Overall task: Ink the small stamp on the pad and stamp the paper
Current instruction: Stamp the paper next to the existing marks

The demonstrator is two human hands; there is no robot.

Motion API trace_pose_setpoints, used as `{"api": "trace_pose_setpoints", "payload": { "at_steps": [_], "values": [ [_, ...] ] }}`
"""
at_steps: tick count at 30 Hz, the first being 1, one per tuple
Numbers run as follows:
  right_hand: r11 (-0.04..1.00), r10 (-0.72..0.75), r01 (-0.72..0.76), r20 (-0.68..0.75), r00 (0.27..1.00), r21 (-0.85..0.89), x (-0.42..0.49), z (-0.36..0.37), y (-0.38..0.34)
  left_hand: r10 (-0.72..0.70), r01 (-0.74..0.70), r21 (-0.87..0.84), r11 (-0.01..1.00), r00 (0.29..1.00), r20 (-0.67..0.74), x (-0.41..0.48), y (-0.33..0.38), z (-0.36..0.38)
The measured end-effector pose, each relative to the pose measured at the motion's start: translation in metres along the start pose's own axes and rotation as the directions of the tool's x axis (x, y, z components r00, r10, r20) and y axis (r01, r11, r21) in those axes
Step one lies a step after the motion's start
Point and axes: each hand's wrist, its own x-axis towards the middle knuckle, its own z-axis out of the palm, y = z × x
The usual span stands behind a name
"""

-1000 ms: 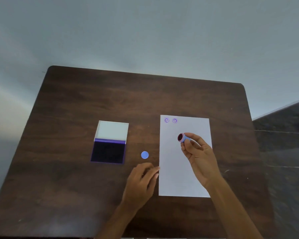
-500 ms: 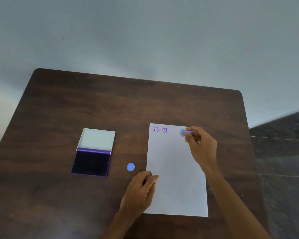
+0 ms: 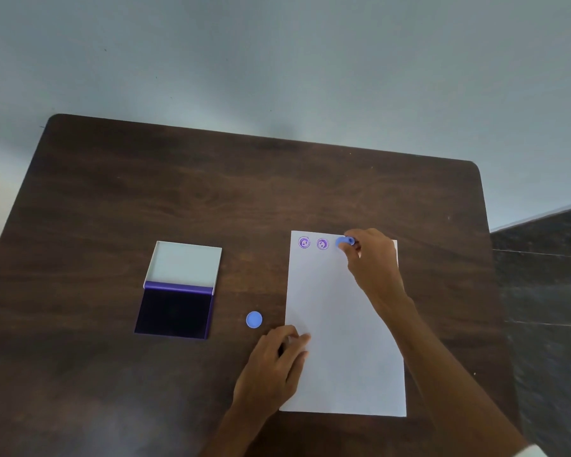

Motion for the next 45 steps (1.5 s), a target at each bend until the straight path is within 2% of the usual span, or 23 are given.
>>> {"api": "trace_pose_setpoints", "payload": {
  "at_steps": [7, 11, 13, 16, 21, 25, 31, 33, 35, 37, 40, 42, 45],
  "values": [
    [0.988, -0.053, 0.056, 0.023, 0.998, -0.144, 0.004, 0.006, -0.003, 0.008, -0.008, -0.001, 1.000, 0.999, -0.046, -0.001, -0.001, 0.004],
    [0.913, -0.185, 0.208, 0.097, 0.978, -0.351, 0.002, 0.005, -0.006, 0.003, -0.003, 0.009, 1.000, 0.997, -0.075, 0.000, -0.001, 0.005],
    [0.874, -0.271, 0.298, 0.122, 0.955, -0.384, 0.002, 0.006, -0.003, 0.002, -0.002, 0.006, 1.000, 0.997, -0.073, -0.001, -0.001, 0.005],
    [0.861, -0.336, 0.347, 0.095, 0.937, -0.373, 0.001, 0.009, 0.003, -0.002, 0.001, -0.014, 1.000, 0.998, -0.059, -0.002, -0.001, 0.005],
    [0.875, -0.367, 0.347, 0.005, 0.930, -0.339, 0.004, 0.021, 0.011, -0.014, 0.013, -0.028, 1.000, 0.999, -0.042, -0.002, -0.001, 0.008],
    [0.885, -0.360, 0.334, -0.021, 0.933, -0.324, 0.002, 0.023, 0.012, -0.014, 0.013, -0.025, 1.000, 0.999, -0.038, -0.001, 0.000, 0.009],
    [0.902, -0.293, 0.285, 0.025, 0.956, -0.325, 0.000, 0.016, 0.007, -0.001, 0.001, -0.011, 1.000, 1.000, -0.007, -0.001, -0.001, 0.007],
    [0.945, -0.226, 0.224, 0.016, 0.974, -0.239, 0.000, 0.012, 0.008, -0.006, 0.006, -0.024, 1.000, 1.000, -0.006, -0.001, -0.001, 0.006],
    [0.998, -0.061, 0.062, -0.073, 0.995, 0.006, -0.002, -0.001, 0.008, 0.004, -0.004, -0.033, 0.999, 1.000, -0.003, 0.000, -0.001, 0.005],
    [0.966, 0.096, -0.042, -0.201, 0.975, 0.254, -0.009, -0.019, 0.008, 0.002, -0.001, -0.038, 0.999, 1.000, 0.003, 0.001, 0.000, 0.003],
    [0.800, 0.319, -0.119, -0.248, 0.915, 0.588, -0.027, -0.046, 0.011, -0.006, 0.006, -0.031, 1.000, 1.000, 0.005, 0.002, 0.001, 0.001],
    [0.659, 0.412, -0.141, -0.197, 0.889, 0.739, -0.041, -0.059, 0.013, -0.012, 0.013, -0.033, 0.999, 1.000, 0.018, 0.002, 0.004, -0.001],
    [0.431, 0.447, -0.187, -0.028, 0.894, 0.883, -0.063, -0.069, 0.013, -0.003, 0.004, -0.019, 1.000, 0.999, 0.035, 0.004, 0.011, -0.007]
  ]
}}
